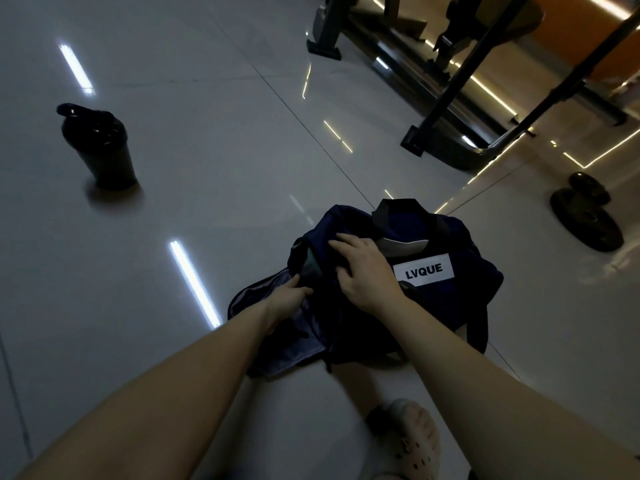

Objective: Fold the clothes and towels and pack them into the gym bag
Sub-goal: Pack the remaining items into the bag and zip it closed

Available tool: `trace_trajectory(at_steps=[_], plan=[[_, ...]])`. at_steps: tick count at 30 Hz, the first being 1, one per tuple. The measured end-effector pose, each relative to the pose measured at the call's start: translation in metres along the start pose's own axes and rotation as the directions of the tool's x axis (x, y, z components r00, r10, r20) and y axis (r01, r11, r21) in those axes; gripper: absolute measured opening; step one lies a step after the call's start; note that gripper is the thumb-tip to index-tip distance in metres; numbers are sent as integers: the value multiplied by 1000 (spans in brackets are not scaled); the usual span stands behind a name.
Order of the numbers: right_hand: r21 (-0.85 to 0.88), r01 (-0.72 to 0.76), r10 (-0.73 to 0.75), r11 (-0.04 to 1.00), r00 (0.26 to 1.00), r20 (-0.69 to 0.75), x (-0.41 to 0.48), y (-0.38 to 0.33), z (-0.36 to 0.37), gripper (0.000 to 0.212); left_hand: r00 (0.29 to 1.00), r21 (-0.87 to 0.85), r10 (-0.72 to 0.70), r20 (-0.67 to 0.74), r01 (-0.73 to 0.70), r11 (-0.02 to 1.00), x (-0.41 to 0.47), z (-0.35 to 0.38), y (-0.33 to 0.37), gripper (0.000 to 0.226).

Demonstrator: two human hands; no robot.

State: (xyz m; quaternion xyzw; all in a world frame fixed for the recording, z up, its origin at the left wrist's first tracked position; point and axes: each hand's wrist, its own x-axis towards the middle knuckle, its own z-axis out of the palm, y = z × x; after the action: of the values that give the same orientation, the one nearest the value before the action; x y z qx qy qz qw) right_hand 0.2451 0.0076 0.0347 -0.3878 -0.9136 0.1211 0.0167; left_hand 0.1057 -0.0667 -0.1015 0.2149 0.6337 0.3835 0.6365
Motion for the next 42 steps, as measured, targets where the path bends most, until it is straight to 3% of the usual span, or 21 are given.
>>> trace_trajectory(at_steps=[3, 7, 11, 16, 19, 22, 24, 27, 29, 30, 31, 32, 34, 36, 38, 42], plan=[[-52, 8, -9, 999, 1000, -19, -3, 4, 1, 56, 1000, -155, -30, -1, 30, 987, -10, -5, 3, 54], [30, -13, 10, 999, 996, 94, -8, 9, 8, 56, 988, -340, -143, 61, 155, 928, -16, -21, 1, 35], [2, 1, -1, 1000, 1000, 27, -5, 6, -1, 52, 983, -512, -151, 101, 182, 839, -22, -34, 12, 34], [-36, 61, -69, 997, 953, -296, 9, -21, -18, 27, 976, -325, -120, -183, 55, 944, -51, -59, 42, 23], [57, 127, -103, 990, 945, -309, 32, -58, -24, 25, 940, -176, -30, -340, -32, 984, -69, -96, 63, 15], [115, 178, -149, 977, 963, -225, 69, -103, -16, 28, 883, 26, 104, -458, -104, 994, -83, -145, 86, 11], [175, 186, -166, 967, 979, -122, 100, -136, -7, 36, 794, 209, 220, -567, -119, 971, -92, -187, 104, 11], [297, 153, -168, 943, 986, 23, 152, -184, 8, 51, 542, 545, 434, -720, 55, 836, -107, -254, 129, 15], [389, 133, -180, 912, 980, 88, 187, -215, 18, 59, 352, 660, 586, -730, 144, 737, -109, -297, 144, 38], [436, 119, -189, 892, 974, 121, 204, -230, 23, 63, 296, 686, 627, -721, 180, 705, -108, -317, 150, 57], [480, 103, -200, 871, 968, 154, 221, -244, 27, 66, 305, 695, 629, -715, 216, 685, -103, -336, 154, 78], [513, 89, -208, 854, 962, 180, 236, -255, 32, 68, 359, 692, 598, -716, 254, 676, -96, -351, 157, 98], [536, 71, -218, 841, 952, 215, 264, -274, 41, 73, 519, 693, 494, -698, 315, 648, -74, -378, 158, 129], [548, 46, -217, 835, 944, 250, 289, -285, 52, 77, 656, 792, 474, -588, 344, 505, -49, -393, 158, 140], [585, 5, -227, 811, 924, 307, 307, -292, 64, 81, 724, 855, 484, -492, 296, 426, -32, -401, 159, 132], [622, -6, -256, 783, 908, 331, 314, -290, 78, 79, 651, 810, 545, -528, 193, 554, -26, -395, 161, 87]])
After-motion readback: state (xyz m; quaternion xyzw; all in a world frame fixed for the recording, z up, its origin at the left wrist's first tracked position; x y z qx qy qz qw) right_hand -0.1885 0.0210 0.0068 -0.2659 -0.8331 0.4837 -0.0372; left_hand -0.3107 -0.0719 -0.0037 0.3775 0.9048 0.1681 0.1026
